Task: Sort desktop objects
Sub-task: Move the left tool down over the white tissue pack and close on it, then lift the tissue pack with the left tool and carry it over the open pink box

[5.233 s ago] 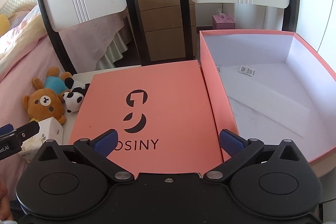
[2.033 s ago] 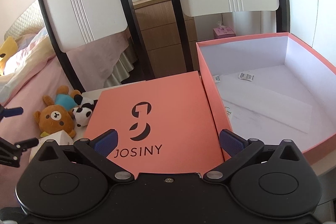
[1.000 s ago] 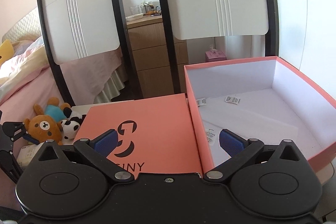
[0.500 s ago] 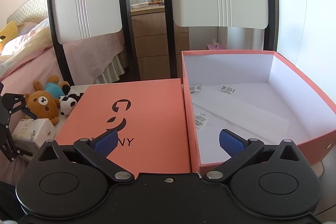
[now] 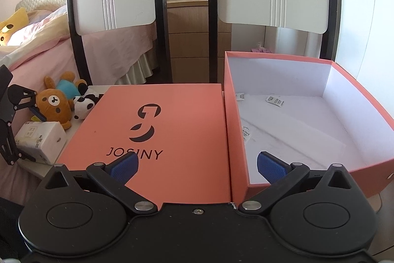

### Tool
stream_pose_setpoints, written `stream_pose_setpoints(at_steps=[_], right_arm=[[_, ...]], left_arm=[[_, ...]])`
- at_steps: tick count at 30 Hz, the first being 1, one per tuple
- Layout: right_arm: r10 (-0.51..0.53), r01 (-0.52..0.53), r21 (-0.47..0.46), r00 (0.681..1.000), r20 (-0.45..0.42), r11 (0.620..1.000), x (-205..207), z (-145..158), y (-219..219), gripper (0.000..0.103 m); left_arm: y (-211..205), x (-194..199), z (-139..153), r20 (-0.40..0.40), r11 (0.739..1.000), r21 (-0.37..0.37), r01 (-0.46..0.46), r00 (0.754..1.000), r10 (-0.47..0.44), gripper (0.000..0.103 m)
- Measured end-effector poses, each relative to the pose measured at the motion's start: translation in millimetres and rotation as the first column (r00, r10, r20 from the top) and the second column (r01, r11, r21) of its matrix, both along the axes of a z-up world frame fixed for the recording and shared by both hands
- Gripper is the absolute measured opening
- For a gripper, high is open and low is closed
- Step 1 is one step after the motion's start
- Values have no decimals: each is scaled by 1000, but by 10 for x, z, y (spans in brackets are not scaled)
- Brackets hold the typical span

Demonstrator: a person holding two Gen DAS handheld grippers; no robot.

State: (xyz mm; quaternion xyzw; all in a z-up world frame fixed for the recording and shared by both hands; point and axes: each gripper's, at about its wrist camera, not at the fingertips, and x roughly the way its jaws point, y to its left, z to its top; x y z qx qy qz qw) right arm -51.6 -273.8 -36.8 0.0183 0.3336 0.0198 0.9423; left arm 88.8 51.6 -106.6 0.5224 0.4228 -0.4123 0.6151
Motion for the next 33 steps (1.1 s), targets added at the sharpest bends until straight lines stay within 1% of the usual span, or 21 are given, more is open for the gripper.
stream_pose_setpoints(at_steps=[6, 11, 13, 14, 18, 21, 25, 30, 33], right_arm=[[46, -46, -4, 998, 41, 999, -45, 51, 83, 103], [39, -39, -27, 999, 20, 999, -11, 23, 101, 103], [33, -33, -36, 999, 14, 999, -3, 14, 98, 103], [29, -28, -38, 1000, 12, 999, -1, 12, 91, 103], [20, -20, -30, 1000, 18, 999, -29, 33, 53, 103], [19, -18, -30, 1000, 24, 999, -78, 49, 32, 103], [10, -9, -29, 1000, 29, 1000, -161, 65, -20, 103], [-22, 22, -3, 1000, 15, 1000, -273, 41, -124, 103], [-40, 40, 2, 999, 17, 999, -347, 35, -186, 103]], left_arm=[[24, 103, -125, -29, 1000, 11, -7, 1000, 7, 97], [2, 174, -191, -75, 1000, 18, -10, 997, 11, 97], [-13, 185, -179, -82, 1000, 11, -13, 996, 14, 96], [-23, 181, -167, -82, 1000, 9, -11, 997, 12, 91], [-103, 145, -40, -106, 1000, -16, -16, 994, 14, 88], [-201, 81, 100, -97, 1000, -30, -6, 995, 3, 87], [-370, -48, 320, -84, 999, -30, 27, 996, -30, 87], [-643, -246, 605, -83, 996, -42, 75, 993, -79, 88], [-772, -323, 684, -79, 993, -53, 106, 991, -110, 88]])
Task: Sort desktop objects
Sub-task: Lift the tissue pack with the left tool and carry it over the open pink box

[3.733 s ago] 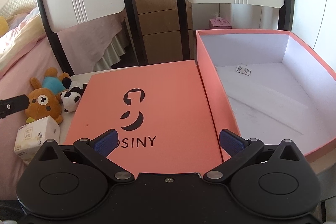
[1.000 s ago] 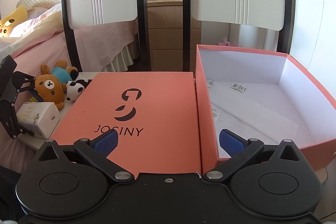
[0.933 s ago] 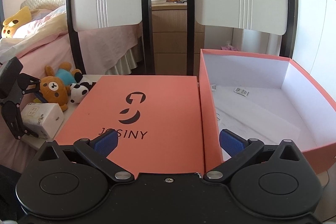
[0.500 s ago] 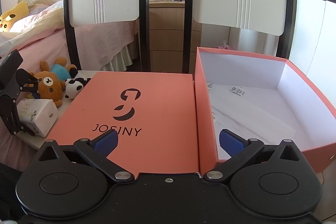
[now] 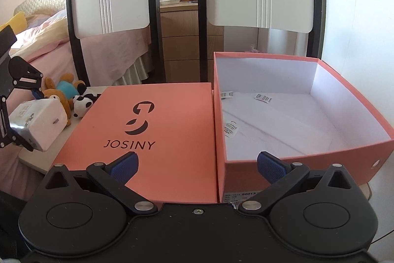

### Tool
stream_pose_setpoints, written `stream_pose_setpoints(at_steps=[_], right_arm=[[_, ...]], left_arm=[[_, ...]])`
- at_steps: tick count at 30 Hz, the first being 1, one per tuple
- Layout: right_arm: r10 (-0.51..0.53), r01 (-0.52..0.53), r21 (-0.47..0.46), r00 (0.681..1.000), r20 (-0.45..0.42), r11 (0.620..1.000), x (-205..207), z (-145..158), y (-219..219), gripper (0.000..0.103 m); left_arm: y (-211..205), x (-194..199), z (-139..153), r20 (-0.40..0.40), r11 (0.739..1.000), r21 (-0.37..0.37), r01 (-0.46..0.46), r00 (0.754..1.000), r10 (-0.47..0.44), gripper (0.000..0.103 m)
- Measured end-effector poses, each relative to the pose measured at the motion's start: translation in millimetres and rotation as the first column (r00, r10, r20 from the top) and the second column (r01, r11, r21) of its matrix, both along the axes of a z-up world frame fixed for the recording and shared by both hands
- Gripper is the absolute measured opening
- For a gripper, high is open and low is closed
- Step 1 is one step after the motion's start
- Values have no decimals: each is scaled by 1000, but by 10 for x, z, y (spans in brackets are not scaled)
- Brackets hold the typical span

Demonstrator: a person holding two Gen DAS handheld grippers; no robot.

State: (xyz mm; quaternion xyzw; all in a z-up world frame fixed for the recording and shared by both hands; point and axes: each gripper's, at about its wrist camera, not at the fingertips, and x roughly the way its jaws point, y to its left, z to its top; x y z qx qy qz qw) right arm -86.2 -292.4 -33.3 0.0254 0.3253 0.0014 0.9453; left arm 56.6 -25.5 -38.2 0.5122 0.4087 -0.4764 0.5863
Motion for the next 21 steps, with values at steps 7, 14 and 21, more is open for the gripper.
stream_pose_setpoints(at_steps=[7, 14, 21], right_arm=[[-23, 23, 11, 1000, 6, 1000, -167, 7, -135, 103], [-38, 38, 14, 999, 10, 999, -259, 13, -228, 103], [-61, 61, 6, 998, 10, 998, -324, 5, -321, 103]], left_arm=[[-509, -79, 228, 17, 997, -40, 73, 997, -73, 88], [-1029, -134, 449, 37, 988, -45, 147, 989, -146, 88], [-1517, -161, 567, 31, 974, -75, 212, 977, -210, 88]])
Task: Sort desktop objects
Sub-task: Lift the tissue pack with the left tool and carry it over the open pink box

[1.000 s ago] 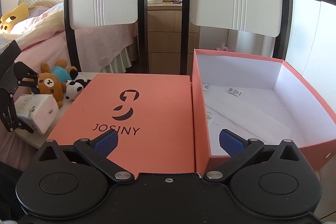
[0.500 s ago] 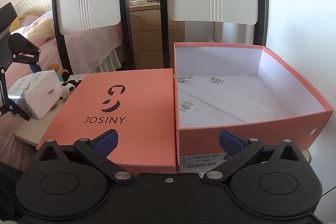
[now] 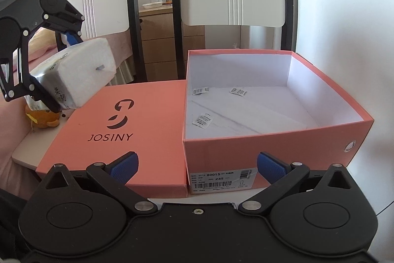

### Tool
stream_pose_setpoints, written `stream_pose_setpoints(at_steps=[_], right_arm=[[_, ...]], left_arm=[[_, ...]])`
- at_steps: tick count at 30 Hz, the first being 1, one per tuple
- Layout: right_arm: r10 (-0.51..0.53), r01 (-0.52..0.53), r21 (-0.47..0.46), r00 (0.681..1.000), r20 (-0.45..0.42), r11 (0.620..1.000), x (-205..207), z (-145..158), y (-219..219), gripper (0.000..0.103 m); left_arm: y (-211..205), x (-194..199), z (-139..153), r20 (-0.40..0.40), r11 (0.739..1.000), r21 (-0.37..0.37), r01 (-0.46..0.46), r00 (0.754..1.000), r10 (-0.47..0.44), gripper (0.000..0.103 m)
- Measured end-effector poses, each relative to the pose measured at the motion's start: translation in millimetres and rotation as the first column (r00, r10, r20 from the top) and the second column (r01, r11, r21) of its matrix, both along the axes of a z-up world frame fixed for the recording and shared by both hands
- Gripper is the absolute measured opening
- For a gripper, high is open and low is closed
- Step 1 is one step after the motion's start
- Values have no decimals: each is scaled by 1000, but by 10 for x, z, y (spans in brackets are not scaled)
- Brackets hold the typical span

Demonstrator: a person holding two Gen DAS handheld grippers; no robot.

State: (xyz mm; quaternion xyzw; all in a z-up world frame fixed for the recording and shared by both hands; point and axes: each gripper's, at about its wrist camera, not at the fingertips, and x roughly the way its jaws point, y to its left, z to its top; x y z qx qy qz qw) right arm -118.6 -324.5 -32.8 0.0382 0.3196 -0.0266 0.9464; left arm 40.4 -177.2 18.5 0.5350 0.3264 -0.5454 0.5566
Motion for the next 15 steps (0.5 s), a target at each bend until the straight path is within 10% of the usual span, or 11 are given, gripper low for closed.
stream_pose_setpoints(at_steps=[15], right_arm=[[-14, 14, 29, 1000, -1, 999, -68, -35, -143, 103]], left_arm=[[-977, 175, 188, -34, 997, -76, 28, 999, -30, 87]])
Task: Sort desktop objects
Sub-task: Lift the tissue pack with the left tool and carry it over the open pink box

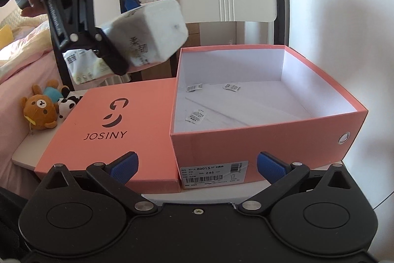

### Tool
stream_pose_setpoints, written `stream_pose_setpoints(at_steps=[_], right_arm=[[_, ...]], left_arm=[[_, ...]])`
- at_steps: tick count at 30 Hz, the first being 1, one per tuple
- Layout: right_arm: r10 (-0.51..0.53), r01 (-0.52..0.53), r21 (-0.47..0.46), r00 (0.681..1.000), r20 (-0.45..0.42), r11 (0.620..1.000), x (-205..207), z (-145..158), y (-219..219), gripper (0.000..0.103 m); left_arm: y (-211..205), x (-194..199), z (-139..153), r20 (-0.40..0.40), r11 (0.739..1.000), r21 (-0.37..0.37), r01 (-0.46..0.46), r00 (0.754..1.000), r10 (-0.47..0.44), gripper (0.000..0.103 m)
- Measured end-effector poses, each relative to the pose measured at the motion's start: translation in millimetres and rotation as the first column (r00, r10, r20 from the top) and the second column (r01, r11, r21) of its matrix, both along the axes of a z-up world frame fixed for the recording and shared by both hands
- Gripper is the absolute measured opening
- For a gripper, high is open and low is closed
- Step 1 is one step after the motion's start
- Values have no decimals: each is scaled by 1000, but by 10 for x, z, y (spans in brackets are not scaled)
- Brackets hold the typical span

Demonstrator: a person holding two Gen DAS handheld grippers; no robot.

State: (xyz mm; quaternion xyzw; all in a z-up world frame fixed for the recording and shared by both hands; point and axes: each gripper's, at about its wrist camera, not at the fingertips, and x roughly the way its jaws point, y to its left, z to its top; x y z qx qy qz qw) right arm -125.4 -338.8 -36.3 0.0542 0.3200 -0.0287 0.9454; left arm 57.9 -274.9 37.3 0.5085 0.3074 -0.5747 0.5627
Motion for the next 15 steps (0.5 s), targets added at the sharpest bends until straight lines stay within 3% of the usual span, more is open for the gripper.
stream_pose_setpoints(at_steps=[3, 8, 15], right_arm=[[10, -10, 3, 1000, 2, 1000, -12, -5, 3, 103], [9, -9, 12, 1000, 0, 1000, -62, -34, -38, 103], [-6, 6, 13, 1000, -13, 1000, -86, -61, -91, 103]], left_arm=[[-200, 36, -40, -14, 1000, -7, -8, 1000, 8, 87], [-556, 199, -54, -49, 994, -83, -66, 997, 62, 87], [-1026, 391, -269, -5, 995, -46, -85, 996, 85, 87]])
